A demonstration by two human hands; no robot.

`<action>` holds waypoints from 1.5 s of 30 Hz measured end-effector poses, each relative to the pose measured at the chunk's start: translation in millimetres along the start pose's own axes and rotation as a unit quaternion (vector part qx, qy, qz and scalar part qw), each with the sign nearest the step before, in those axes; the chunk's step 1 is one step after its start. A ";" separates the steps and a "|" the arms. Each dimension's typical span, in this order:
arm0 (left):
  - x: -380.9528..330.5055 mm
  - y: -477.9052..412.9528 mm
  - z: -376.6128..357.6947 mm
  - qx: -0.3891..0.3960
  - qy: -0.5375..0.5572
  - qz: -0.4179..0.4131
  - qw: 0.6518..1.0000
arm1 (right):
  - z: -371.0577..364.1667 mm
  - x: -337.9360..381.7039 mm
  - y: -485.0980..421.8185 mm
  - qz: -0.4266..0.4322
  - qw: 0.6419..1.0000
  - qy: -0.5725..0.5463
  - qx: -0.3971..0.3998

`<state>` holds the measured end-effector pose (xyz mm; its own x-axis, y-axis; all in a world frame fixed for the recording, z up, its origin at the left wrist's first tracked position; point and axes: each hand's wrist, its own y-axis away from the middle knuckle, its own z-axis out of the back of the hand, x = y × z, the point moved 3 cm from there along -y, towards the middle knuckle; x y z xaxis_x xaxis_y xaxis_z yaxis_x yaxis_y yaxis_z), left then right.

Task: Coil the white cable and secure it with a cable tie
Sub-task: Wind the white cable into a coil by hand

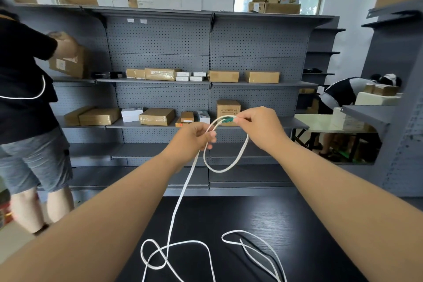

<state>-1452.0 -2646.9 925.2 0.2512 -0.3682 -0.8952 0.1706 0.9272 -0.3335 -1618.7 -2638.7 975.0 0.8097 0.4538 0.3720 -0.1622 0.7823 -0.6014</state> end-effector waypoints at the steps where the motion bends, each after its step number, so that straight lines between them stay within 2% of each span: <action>1: 2.5 1.0 -3.0 -0.005 0.004 0.001 1.000 | 1.3 -0.9 0.3 -0.008 1.000 -0.012 -0.020; 10: 20.4 11.2 -17.7 -0.078 0.051 0.040 0.995 | 2.8 -12.0 6.8 -0.087 0.988 -0.069 -0.110; 15: 29.5 12.1 -17.4 -0.036 0.114 0.085 0.989 | 5.3 -18.7 12.0 -0.112 0.980 -0.094 -0.134; 18: 32.0 12.0 -15.9 -0.017 0.106 0.095 0.990 | 7.9 -20.7 14.1 -0.121 0.975 -0.105 -0.154; 23: 29.0 14.3 -22.8 -0.030 0.087 0.095 0.991 | 8.2 -20.9 16.3 -0.134 0.968 -0.118 -0.174; 26: 26.7 13.9 -30.3 -0.075 0.102 0.096 0.987 | 6.4 -18.5 18.3 -0.141 0.962 -0.136 -0.190; 28: 25.1 12.1 -31.5 -0.138 0.095 0.093 0.981 | 2.5 -17.3 21.6 -0.148 0.954 -0.160 -0.204; 31: 19.5 10.7 -29.5 -0.234 0.066 0.068 0.968 | -8.8 -17.2 28.2 -0.184 0.937 -0.202 -0.216; 34: 16.1 8.1 -26.1 -0.270 0.069 0.042 0.960 | -22.9 -22.7 33.4 -0.226 0.918 -0.238 -0.223; 40: 15.2 3.0 -16.0 -0.213 0.195 0.024 0.957 | -44.9 -37.2 41.9 -0.322 0.845 -0.367 -0.219; 45: 15.3 -4.0 -4.7 -0.163 0.174 0.030 0.971 | -60.4 -42.0 51.5 -0.379 0.797 -0.442 -0.158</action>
<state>-1453.3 -2656.0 911.4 -0.0952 -0.3207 -0.9424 -0.1590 0.9394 -0.3036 -1626.9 -2643.2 885.7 -0.1297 0.1350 0.9823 0.4475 0.8920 -0.0635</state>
